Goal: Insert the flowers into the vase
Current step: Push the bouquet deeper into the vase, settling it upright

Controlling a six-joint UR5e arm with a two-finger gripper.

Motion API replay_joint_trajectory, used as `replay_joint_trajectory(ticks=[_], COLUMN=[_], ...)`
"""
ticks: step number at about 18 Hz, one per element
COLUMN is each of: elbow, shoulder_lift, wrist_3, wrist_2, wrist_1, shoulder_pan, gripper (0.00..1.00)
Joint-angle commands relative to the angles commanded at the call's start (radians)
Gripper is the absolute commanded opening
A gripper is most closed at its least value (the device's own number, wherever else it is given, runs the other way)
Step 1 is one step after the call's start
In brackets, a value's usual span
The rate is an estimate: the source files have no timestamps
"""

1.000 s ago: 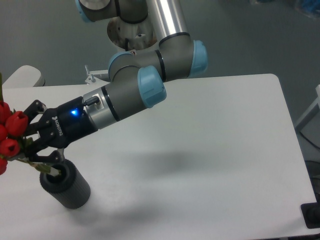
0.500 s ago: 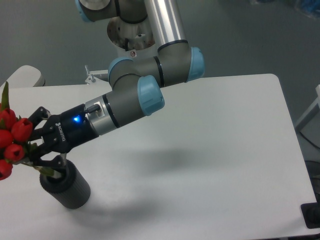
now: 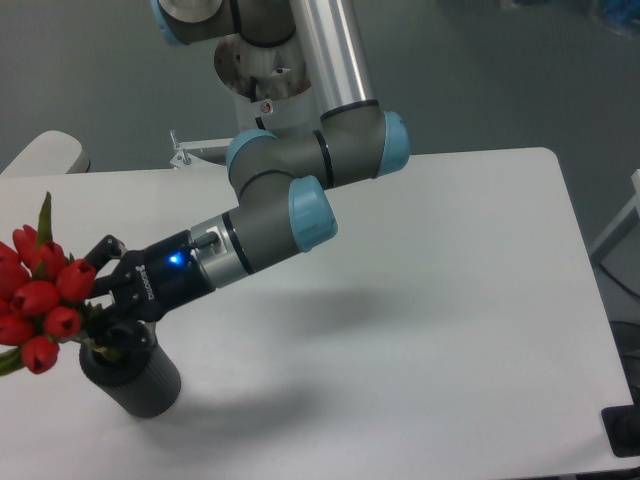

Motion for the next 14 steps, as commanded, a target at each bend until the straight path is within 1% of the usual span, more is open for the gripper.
replay_joint_trajectory(ticks=[2, 6, 10, 11, 14], elbow=[-0.005, -0.017, -0.054, -0.060, -0.071], shoulder_lift=[-0.015, -0.028, -0.032, -0.037, -0.040], wrist_3=[0.017, 0.031, 0.072, 0.083, 0.097], wrist_2=[0.000, 0.000, 0.002, 0.002, 0.000], wrist_1=[0.000, 0.000, 0.000, 0.000, 0.000], shoulder_pan=[0.002, 0.014, 0.025, 0.026, 0.031], gripper=[0.37, 0.39, 0.42, 0.43, 0.50])
